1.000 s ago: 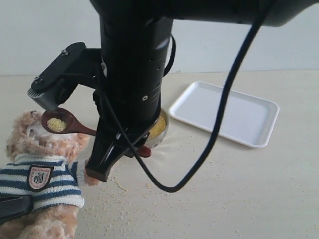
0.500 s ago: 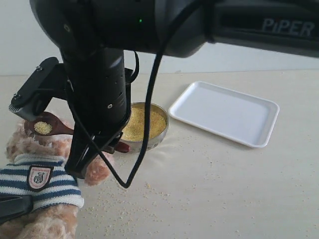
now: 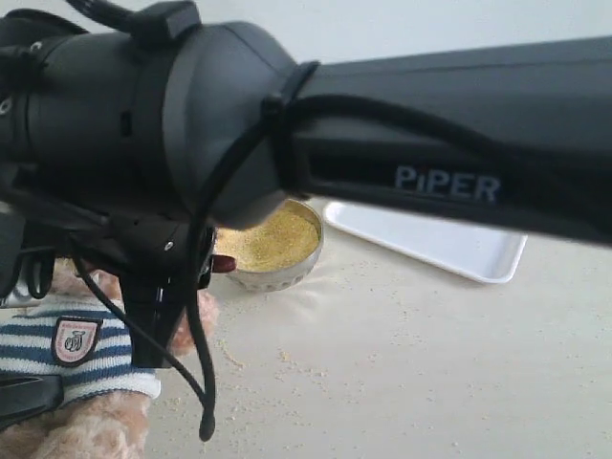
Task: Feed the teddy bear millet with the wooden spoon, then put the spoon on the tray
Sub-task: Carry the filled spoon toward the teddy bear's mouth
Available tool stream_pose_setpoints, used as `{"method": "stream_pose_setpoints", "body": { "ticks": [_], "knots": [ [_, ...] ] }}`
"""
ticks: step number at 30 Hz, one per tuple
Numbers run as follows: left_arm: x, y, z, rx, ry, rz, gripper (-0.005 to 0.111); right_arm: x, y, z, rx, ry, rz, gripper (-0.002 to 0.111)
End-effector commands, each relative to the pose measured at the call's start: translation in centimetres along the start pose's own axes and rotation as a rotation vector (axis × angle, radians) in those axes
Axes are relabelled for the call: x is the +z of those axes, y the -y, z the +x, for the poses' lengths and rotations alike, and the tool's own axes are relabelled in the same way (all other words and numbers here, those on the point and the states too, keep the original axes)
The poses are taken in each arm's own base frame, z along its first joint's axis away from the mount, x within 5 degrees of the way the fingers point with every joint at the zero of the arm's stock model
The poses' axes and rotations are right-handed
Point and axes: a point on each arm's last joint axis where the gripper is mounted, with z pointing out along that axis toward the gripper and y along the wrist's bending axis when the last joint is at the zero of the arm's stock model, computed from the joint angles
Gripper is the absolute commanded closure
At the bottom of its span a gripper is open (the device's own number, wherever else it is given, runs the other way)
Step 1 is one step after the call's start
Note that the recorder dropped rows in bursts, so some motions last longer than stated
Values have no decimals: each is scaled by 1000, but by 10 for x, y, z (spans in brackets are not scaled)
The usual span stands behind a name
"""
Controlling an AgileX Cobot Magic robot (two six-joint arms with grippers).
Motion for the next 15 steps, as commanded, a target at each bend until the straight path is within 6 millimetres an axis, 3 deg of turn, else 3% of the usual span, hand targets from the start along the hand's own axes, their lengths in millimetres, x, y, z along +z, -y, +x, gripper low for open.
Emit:
{"method": "stream_pose_setpoints", "body": {
  "ticks": [1,10,15],
  "knots": [
    [-1,3,-2,-1,21,24,102,4,5,4,4,-42,107,108],
    [-1,3,-2,-1,21,24,102,20,-12,12,-47,-122,175,108],
    [-1,3,-2,-1,21,24,102,14,-15,7,-73,-114,248,108]
  ]
}}
